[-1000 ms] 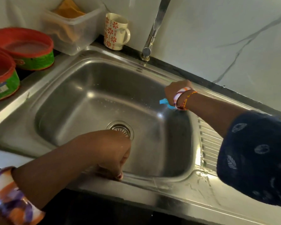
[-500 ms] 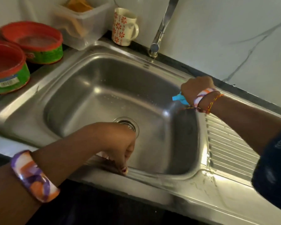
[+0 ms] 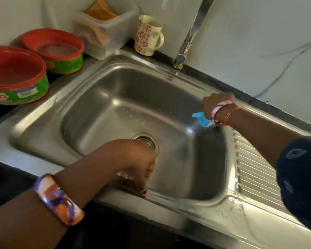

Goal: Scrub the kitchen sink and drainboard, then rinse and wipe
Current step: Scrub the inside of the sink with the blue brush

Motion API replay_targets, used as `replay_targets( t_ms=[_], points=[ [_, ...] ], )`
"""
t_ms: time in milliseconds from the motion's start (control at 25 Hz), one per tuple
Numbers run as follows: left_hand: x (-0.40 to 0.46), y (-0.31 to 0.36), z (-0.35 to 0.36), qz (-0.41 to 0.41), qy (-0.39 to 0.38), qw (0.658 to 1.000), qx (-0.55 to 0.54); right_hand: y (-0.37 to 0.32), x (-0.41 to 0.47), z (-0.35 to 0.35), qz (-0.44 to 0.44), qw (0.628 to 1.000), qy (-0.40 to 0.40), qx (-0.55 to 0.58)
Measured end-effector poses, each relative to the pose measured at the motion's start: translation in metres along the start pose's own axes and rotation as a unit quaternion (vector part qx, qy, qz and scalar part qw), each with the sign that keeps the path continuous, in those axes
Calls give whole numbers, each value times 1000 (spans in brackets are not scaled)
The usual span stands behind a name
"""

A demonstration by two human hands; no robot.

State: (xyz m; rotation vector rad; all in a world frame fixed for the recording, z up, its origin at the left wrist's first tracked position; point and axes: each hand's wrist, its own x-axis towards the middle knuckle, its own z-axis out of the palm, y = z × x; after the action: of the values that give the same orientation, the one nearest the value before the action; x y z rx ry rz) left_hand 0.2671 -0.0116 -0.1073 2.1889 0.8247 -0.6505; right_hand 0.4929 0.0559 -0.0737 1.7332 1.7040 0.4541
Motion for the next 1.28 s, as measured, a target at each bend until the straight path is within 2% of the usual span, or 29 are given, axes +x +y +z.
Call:
replay_targets(
  t_ms=[120, 280, 320, 520, 640, 760, 840, 880, 920, 1000, 1040, 1120, 1200, 1240, 1280],
  points=[
    [-3, 1, 0, -5, -18, 1000, -12, 9, 6, -4, 17, 999, 15, -23],
    [0, 0, 1, 7, -7, 1000, -16, -64, -5, 54, -28, 998, -53, 37],
    [0, 0, 1, 10, -1, 1000, -9, -68, -3, 54, -38, 998, -46, 32],
    [-2, 1, 0, 2, -5, 1000, 5, 5, 9, -16, -16, 998, -42, -45],
    [-1, 1, 0, 1, -15, 1000, -2, 0, 10, 0, -10, 999, -29, -31],
    [-4, 2, 4, 8, 27, 999, 17, -50, 0, 40, -10, 998, -53, 43],
    [-9, 3, 7, 10, 69, 997, 43, -66, -12, 45, -40, 995, -71, 53],
    [-12, 3, 8, 10, 83, 995, 51, -67, -19, 43, -68, 988, -116, 72],
    [-14, 4, 9, 10, 93, 994, 51, -64, -28, 38, -100, 969, -200, 104],
    [-15, 5, 9, 5, 99, 994, 43, -57, -51, 34, -155, 907, -357, 159],
    [-15, 5, 8, 6, 91, 995, 40, -51, -57, 33, -158, 897, -380, 160],
    [-14, 4, 7, 13, 79, 996, 40, -37, -47, 24, -127, 933, -307, 138],
    [-12, 4, 8, 17, 80, 996, 47, -23, -20, 10, -75, 988, -127, 46],
    [-11, 3, 8, 16, 81, 995, 47, -15, -8, 3, -46, 998, -52, 8],
    [-10, 2, 8, 15, 78, 996, 43, -11, -1, -3, -32, 999, -20, -13]
  ],
)
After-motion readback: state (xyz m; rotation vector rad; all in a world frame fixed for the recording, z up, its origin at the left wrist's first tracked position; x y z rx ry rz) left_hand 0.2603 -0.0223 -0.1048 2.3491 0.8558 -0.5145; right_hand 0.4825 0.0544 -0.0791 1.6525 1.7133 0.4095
